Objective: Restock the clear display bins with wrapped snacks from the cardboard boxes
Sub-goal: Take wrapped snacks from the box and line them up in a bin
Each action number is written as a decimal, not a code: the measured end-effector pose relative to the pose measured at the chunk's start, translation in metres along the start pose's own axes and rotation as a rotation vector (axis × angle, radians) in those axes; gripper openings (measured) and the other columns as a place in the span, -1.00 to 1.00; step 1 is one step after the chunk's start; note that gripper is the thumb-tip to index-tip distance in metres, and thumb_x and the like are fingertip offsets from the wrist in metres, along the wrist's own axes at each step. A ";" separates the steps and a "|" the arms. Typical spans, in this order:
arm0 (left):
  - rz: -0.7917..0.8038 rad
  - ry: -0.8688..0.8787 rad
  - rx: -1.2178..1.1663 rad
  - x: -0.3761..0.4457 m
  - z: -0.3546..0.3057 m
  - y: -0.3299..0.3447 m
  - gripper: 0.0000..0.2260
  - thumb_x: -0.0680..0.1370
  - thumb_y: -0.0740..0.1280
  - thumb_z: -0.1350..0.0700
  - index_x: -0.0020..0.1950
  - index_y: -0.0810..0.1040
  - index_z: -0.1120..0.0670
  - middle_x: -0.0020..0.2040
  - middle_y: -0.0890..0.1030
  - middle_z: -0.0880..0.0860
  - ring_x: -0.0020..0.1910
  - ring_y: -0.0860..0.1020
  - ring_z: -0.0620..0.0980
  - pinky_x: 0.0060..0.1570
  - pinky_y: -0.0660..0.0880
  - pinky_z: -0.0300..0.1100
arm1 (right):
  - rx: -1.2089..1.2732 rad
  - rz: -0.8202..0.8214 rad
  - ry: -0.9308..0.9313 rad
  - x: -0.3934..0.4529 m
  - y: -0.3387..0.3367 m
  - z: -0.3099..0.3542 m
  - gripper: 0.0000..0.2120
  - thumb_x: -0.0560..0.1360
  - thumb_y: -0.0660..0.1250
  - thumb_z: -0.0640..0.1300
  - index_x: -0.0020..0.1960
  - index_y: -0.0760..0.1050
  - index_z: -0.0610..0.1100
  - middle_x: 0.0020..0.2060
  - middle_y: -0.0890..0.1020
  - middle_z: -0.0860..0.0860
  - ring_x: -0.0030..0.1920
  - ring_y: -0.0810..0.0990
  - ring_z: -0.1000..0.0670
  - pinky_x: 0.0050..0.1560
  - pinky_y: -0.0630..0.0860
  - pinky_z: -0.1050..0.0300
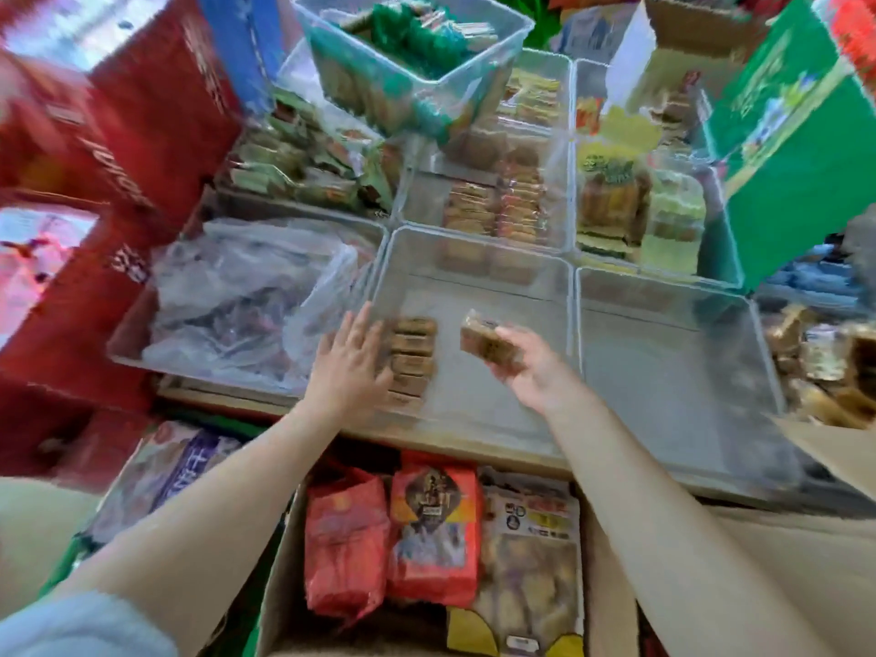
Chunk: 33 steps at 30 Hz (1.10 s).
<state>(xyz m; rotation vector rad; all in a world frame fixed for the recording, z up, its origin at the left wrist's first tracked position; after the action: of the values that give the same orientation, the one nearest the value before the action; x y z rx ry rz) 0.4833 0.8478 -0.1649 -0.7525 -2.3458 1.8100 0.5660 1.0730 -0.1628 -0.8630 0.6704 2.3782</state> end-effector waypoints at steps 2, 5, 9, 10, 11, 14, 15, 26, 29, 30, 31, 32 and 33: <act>-0.003 0.031 -0.047 0.001 0.006 0.005 -0.40 0.63 0.13 -0.15 0.64 0.10 -0.02 0.66 -0.11 -0.02 0.63 -0.10 0.02 0.53 0.05 0.16 | -0.055 -0.023 -0.022 0.028 0.016 -0.002 -0.82 0.55 0.32 -0.33 0.04 0.48 -0.07 0.00 0.59 -0.09 -0.13 0.57 0.02 -0.40 0.53 0.26; -0.031 0.052 -0.074 0.001 0.007 0.004 -0.38 0.60 0.14 -0.15 0.64 0.12 -0.01 0.66 -0.09 -0.01 0.63 -0.07 0.02 0.52 0.09 0.16 | -0.107 -0.079 -0.029 0.065 0.035 0.002 -0.80 0.55 0.36 -0.32 0.08 0.45 -0.09 -0.04 0.59 -0.08 -0.14 0.58 0.01 -0.17 0.55 0.13; -0.019 0.067 -0.073 0.002 0.007 0.006 -0.34 0.58 0.17 -0.16 0.65 0.10 0.00 0.66 -0.15 -0.02 0.63 -0.08 0.05 0.51 0.12 0.15 | -0.164 -0.137 -0.047 0.113 0.052 0.002 -0.83 0.55 0.40 -0.28 -0.01 0.45 -0.07 0.07 0.58 -0.13 -0.09 0.59 -0.08 -0.08 0.56 0.07; -0.020 0.069 -0.076 0.003 0.007 0.007 -0.33 0.57 0.16 -0.16 0.65 0.10 0.00 0.66 -0.15 -0.02 0.63 -0.07 0.06 0.50 0.13 0.15 | -0.240 -0.144 -0.066 0.125 0.056 0.001 -0.84 0.54 0.41 -0.27 0.02 0.48 -0.07 0.10 0.58 -0.11 -0.05 0.59 -0.09 -0.08 0.55 0.08; -0.023 0.071 -0.077 0.004 0.007 0.007 -0.33 0.57 0.16 -0.17 0.65 0.11 0.00 0.66 -0.15 -0.01 0.63 -0.06 0.06 0.49 0.14 0.15 | -0.349 -0.151 -0.094 0.136 0.060 0.000 -0.82 0.54 0.41 -0.26 0.08 0.49 -0.08 0.11 0.58 -0.09 -0.02 0.58 -0.08 -0.07 0.54 0.10; -0.043 0.071 -0.072 0.006 0.007 0.008 -0.32 0.55 0.15 -0.17 0.64 0.15 0.02 0.66 -0.08 0.02 0.63 0.01 0.10 0.45 0.22 0.15 | -0.716 -0.111 -0.141 0.158 0.070 -0.013 -0.69 0.55 0.41 -0.22 0.27 0.52 -0.17 0.06 0.59 -0.07 0.04 0.55 -0.04 0.02 0.45 0.13; -0.055 0.070 -0.070 0.006 0.008 0.008 -0.32 0.54 0.15 -0.16 0.63 0.17 0.04 0.66 -0.04 0.04 0.62 0.05 0.11 0.43 0.25 0.16 | -0.806 -0.066 -0.126 0.161 0.075 -0.020 -0.68 0.56 0.40 -0.20 0.29 0.53 -0.18 0.05 0.58 -0.07 0.04 0.53 -0.04 0.01 0.44 0.16; -0.045 0.056 -0.065 0.006 0.008 0.011 -0.31 0.53 0.10 -0.16 0.63 0.15 0.05 0.66 -0.08 0.03 0.63 0.01 0.09 0.45 0.26 0.16 | -1.335 -0.059 -0.160 0.147 0.096 -0.053 -0.59 0.65 0.12 -0.03 0.49 0.34 0.05 0.29 0.52 -0.23 0.23 0.54 -0.26 0.21 0.48 0.00; -0.008 0.057 -0.059 0.006 0.007 0.010 -0.32 0.54 0.08 -0.16 0.64 0.11 0.03 0.66 -0.15 0.02 0.63 -0.05 0.08 0.48 0.21 0.14 | -1.360 -0.024 -0.144 0.138 0.095 -0.056 -0.49 0.66 0.11 -0.02 0.59 0.16 0.09 0.37 0.44 -0.23 0.31 0.49 -0.26 0.29 0.43 -0.01; -0.002 0.056 -0.056 0.006 0.007 0.009 -0.32 0.55 0.09 -0.16 0.65 0.10 0.03 0.66 -0.16 0.02 0.63 -0.06 0.08 0.49 0.20 0.14 | -1.392 0.005 -0.131 0.137 0.095 -0.055 -0.46 0.65 0.12 -0.01 0.61 0.10 0.11 0.39 0.43 -0.22 0.33 0.47 -0.26 0.33 0.42 -0.03; 0.002 0.056 -0.054 0.006 0.007 0.009 -0.33 0.56 0.10 -0.15 0.65 0.09 0.03 0.66 -0.18 0.02 0.63 -0.07 0.07 0.49 0.19 0.14 | -1.433 0.030 -0.123 0.135 0.096 -0.054 -0.43 0.64 0.12 0.01 0.61 0.05 0.13 0.41 0.43 -0.21 0.35 0.46 -0.26 0.36 0.42 -0.06; 0.010 0.056 -0.054 0.005 0.007 0.009 -0.33 0.57 0.11 -0.15 0.65 0.07 0.03 0.66 -0.19 0.01 0.63 -0.08 0.07 0.50 0.17 0.14 | -1.467 0.045 -0.118 0.130 0.095 -0.051 -0.42 0.63 0.13 0.04 0.61 0.03 0.16 0.41 0.43 -0.19 0.35 0.46 -0.26 0.37 0.41 -0.09; 0.020 0.057 -0.056 0.005 0.007 0.009 -0.33 0.58 0.11 -0.15 0.65 0.06 0.03 0.65 -0.21 -0.01 0.63 -0.09 0.06 0.51 0.16 0.14 | -1.488 0.053 -0.109 0.125 0.092 -0.048 -0.41 0.62 0.15 0.06 0.61 0.03 0.17 0.42 0.44 -0.18 0.35 0.46 -0.26 0.37 0.41 -0.10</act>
<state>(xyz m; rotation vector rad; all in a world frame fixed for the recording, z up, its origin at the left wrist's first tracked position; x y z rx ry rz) 0.4799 0.8452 -0.1765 -0.8257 -2.3698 1.7135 0.4476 1.0124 -0.2561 -1.1556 -1.3414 2.6778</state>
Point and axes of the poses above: each hand's wrist, its own x-axis towards the middle knuckle, its own y-axis out of the palm, z = x × y, the point moved 8 cm from there along x, towards the middle knuckle
